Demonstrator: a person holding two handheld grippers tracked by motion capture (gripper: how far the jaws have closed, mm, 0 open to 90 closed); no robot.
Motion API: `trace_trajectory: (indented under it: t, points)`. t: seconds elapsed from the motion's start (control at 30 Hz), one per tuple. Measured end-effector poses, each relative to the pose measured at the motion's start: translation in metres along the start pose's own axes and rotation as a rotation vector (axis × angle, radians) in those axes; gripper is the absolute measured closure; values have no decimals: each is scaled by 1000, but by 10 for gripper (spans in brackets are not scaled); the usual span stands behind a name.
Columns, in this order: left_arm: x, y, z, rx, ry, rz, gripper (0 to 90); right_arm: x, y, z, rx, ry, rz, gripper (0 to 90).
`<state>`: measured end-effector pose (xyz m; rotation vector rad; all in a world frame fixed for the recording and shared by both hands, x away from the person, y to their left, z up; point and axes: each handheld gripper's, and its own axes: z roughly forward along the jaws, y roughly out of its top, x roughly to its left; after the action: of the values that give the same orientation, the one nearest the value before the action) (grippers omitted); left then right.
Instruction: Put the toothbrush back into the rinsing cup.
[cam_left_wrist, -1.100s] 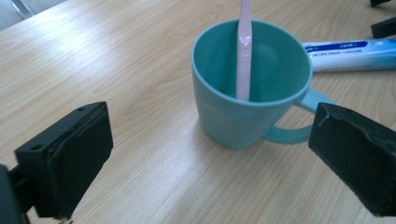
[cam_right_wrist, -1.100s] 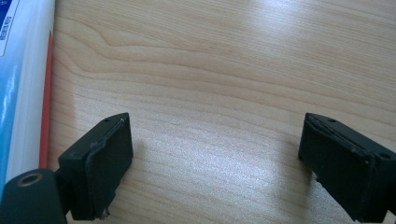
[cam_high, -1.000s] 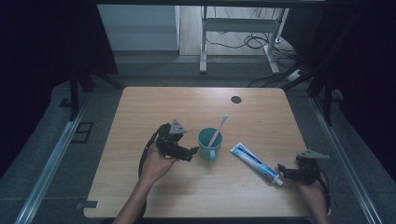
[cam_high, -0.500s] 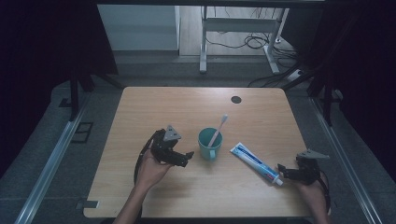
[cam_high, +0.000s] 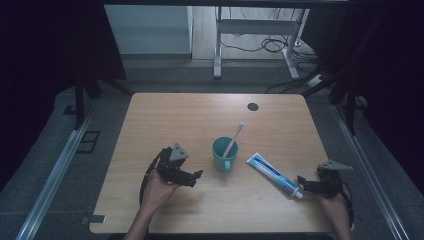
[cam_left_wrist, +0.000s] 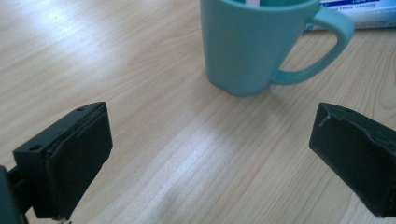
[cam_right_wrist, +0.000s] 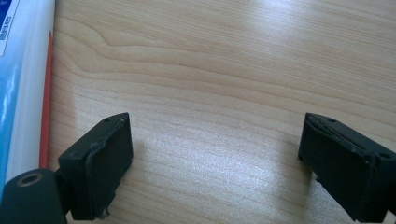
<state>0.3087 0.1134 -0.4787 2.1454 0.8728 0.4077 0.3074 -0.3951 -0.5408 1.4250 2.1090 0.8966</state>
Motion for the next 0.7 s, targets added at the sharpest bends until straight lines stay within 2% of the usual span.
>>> trace_trajectory:
  t: [0.4,0.7]
  points:
    - [-1,-22,7,7,3,-20,0,0,0,0,0,0,1,97]
    - [-3,-40,15,44,22,-16,0,0,0,0,1,0,3,97]
